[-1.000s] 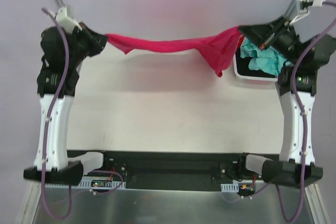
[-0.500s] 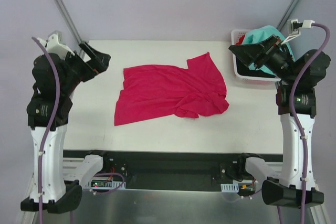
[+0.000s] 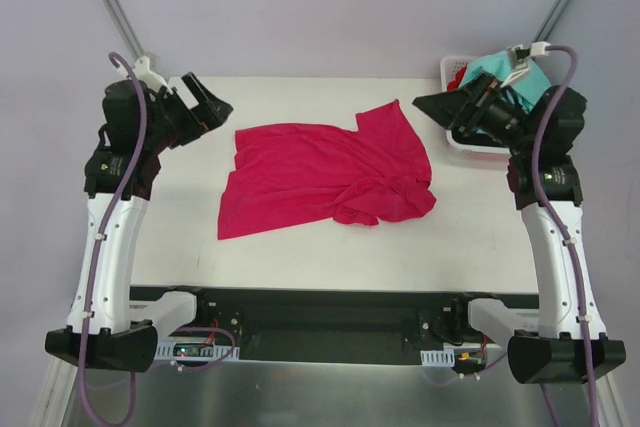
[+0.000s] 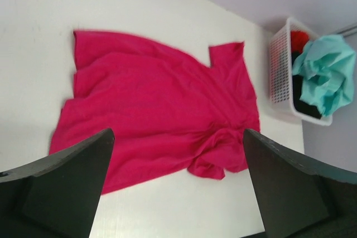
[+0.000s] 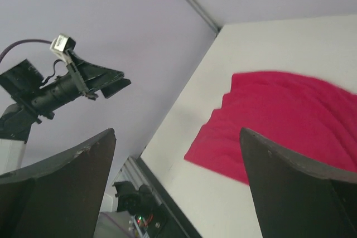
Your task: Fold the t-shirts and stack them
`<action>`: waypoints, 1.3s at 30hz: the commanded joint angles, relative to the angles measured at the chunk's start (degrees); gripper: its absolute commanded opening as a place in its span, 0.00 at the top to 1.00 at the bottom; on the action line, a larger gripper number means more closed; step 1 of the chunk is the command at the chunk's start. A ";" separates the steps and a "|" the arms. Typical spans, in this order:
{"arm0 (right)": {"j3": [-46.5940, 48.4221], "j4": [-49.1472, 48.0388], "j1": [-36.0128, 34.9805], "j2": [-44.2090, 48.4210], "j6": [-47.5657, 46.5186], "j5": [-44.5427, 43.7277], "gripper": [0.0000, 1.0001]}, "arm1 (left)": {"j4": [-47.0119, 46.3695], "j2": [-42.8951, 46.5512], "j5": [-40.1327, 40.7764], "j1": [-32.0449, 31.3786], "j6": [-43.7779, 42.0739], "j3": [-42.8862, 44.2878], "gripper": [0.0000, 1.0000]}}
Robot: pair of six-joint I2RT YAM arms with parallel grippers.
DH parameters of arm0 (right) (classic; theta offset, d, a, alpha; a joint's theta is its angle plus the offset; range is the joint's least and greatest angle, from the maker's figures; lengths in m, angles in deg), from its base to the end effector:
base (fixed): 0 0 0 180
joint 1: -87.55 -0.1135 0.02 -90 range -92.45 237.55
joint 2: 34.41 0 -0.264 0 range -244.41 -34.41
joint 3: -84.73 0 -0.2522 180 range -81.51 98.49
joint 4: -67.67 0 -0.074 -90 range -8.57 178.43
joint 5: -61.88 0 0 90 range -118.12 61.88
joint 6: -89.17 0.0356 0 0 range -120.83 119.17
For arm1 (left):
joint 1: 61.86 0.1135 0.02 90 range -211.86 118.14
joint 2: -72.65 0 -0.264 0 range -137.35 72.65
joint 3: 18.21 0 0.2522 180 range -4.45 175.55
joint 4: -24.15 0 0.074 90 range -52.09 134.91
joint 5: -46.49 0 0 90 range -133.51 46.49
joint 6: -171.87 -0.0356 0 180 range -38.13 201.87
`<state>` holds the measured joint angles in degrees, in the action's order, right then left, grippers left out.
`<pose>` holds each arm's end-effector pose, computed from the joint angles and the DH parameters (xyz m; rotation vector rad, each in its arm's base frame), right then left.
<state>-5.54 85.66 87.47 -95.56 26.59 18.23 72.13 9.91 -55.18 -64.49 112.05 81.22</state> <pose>0.2109 0.0261 0.4835 -0.3563 1.4724 0.9453 0.2075 -0.0167 0.4776 -0.2814 1.7800 -0.5920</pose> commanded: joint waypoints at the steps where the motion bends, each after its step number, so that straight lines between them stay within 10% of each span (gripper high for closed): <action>1: -5.90 7.43 -7.11 -0.90 -5.08 -1.43 0.04 | -6.78 1.83 -4.51 -0.09 2.08 -13.83 0.01; 15: -36.50 11.94 -18.82 2.43 -14.94 -14.44 0.04 | -16.37 10.44 -3.46 -4.48 6.21 -48.57 0.19; 39: -34.30 2.10 -16.10 -13.30 -13.27 -12.16 0.22 | -20.24 -3.52 5.86 -7.65 15.27 -48.14 0.35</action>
<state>-41.54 91.50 70.58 -107.47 13.00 4.24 54.14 7.51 -51.70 -71.66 126.08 32.98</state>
